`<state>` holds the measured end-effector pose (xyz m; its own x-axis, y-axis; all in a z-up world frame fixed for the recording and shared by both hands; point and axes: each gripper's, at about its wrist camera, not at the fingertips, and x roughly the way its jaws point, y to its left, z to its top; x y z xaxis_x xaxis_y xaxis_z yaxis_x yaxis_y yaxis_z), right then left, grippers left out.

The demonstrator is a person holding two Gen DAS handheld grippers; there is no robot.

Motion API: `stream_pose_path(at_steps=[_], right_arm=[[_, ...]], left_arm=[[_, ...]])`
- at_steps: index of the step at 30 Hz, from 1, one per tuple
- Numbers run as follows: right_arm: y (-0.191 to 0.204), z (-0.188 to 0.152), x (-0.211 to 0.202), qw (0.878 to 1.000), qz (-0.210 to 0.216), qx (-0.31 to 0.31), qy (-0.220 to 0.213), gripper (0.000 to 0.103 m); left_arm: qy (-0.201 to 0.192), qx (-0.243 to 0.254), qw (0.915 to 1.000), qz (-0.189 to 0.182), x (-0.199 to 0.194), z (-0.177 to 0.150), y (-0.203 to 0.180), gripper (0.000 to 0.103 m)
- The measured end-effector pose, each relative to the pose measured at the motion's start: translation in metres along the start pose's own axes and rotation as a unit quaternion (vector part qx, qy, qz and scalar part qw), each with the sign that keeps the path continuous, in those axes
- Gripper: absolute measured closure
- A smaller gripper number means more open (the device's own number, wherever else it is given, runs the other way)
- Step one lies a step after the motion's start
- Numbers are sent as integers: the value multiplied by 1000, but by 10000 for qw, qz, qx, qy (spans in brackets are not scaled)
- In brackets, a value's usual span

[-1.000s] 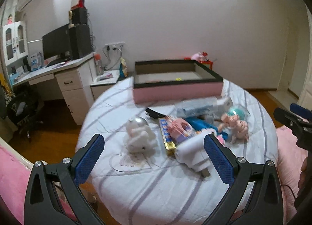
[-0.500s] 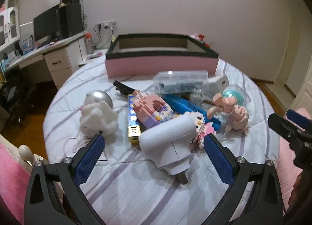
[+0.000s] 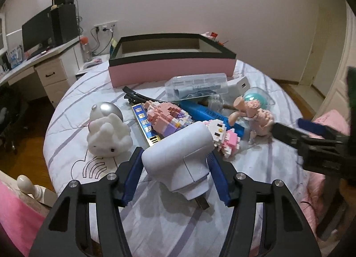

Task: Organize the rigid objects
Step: 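Grasp the white hair-dryer toy with the left tool while the right tool grasps the pig doll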

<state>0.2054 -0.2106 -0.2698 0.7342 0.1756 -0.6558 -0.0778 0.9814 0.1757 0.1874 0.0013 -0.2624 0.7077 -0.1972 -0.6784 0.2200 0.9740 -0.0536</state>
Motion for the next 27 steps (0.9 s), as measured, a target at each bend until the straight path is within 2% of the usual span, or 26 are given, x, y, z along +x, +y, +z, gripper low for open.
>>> stream_pose_path(at_steps=[7,15,17,19,20,27], right_arm=[[4,7,26,9958,559,707,180,0],[10,9,38,9932,411,1088,0,0],[11,8,37,9933,440,1065,-78,6],[13,6,37,9941,458,982,-60,22],[15,4,37,9952,365,906,-46,25],[16,1,30,9972,325,655,-163,27]], left_arm=[[-145,80,9999,3,-15,3,6,44],[-138,108,9998,-16,-15,6,15,44],[-132,111,9999,-13,-14,6,17,44],[-109,86,9999,-28,-12,6,19,44],[-111,75,9999,-46,-12,6,19,44],[-166,93,9997,-122,-13,10,18,44]])
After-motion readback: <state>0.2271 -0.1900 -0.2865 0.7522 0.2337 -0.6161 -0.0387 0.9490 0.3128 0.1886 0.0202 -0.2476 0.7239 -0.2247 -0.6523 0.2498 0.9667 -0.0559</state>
